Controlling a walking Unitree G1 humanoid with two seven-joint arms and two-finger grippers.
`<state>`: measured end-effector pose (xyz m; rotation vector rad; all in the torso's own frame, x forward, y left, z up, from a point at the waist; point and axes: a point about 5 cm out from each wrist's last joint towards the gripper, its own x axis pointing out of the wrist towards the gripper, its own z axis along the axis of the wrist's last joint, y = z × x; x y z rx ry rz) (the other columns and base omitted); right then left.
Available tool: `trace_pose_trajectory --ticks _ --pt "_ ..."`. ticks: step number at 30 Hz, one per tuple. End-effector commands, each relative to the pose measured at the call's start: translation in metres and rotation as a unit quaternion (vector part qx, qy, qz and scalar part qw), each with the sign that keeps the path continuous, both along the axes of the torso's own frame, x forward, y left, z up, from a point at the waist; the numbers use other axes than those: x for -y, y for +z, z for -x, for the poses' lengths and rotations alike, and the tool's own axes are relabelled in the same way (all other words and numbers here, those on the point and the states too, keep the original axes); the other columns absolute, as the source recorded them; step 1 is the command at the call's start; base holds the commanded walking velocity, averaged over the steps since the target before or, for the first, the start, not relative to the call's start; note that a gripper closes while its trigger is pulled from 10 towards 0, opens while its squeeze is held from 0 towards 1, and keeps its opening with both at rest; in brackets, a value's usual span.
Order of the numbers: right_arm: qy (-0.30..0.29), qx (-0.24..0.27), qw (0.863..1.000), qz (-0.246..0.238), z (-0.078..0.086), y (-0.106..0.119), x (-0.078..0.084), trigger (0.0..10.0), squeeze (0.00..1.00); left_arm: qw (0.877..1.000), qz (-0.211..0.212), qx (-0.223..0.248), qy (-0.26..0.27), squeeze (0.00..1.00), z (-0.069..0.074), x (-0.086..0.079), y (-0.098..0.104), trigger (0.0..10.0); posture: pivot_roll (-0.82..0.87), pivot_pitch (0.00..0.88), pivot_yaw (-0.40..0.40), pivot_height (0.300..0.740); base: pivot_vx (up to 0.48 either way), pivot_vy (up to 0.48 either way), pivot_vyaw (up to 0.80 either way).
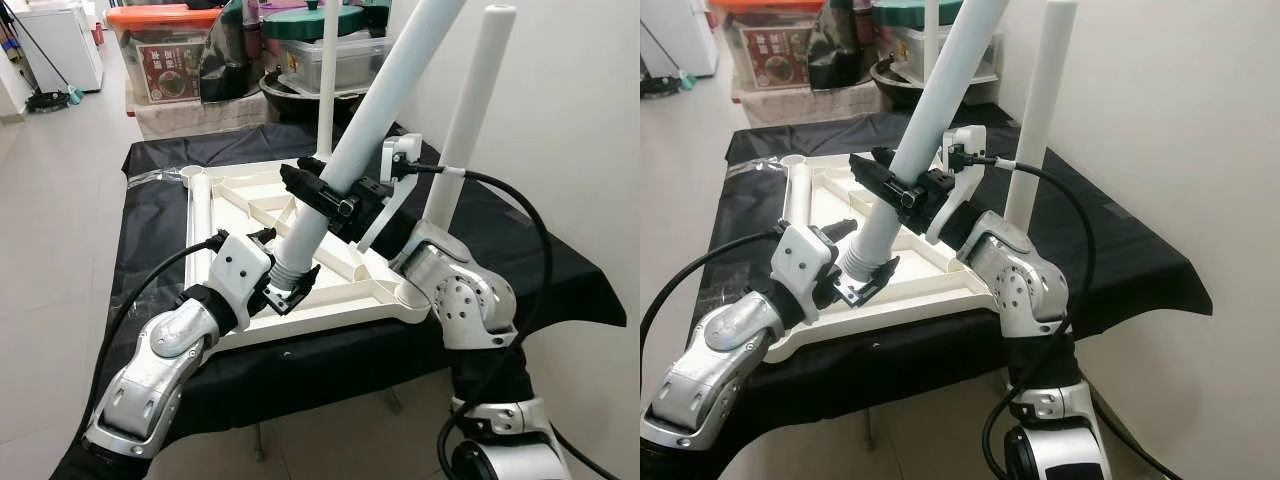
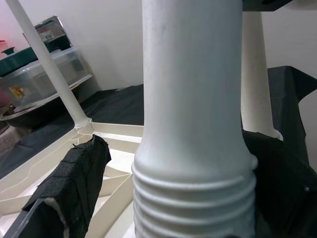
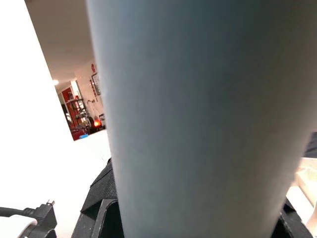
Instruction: Building children table
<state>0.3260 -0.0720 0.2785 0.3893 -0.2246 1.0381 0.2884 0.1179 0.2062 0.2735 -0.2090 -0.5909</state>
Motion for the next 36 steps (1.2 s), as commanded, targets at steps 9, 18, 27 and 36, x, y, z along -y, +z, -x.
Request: trace_pose_trajectory --ticks 9,18,27,36 --pt "0.019 -0.003 1.000 -0.001 0.008 -0.001 -0.009 0.0 0.00 1.000 0.005 -0.006 -0.009 0.00 -0.003 0.008 -0.007 0.0 0.09 0.019 -0.031 0.740 0.000 0.000 0.00" --pt "0.028 -0.009 1.000 0.002 0.014 -0.004 -0.014 10.0 0.00 1.000 -0.002 -0.001 -0.008 0.00 -0.004 0.009 -0.009 10.0 0.09 0.012 -0.032 0.740 0.000 0.000 0.00" --pt "0.026 -0.011 1.000 0.004 0.014 -0.004 -0.015 10.0 0.00 1.000 -0.011 0.003 -0.012 0.00 -0.004 0.012 -0.012 10.0 0.09 0.008 -0.033 0.740 0.000 0.000 0.00" --pt "0.021 -0.011 1.000 0.005 0.012 -0.005 -0.015 10.0 0.00 1.000 -0.021 0.005 -0.021 0.00 -0.002 0.016 -0.015 10.0 0.09 0.016 -0.036 0.740 0.000 0.000 0.00"
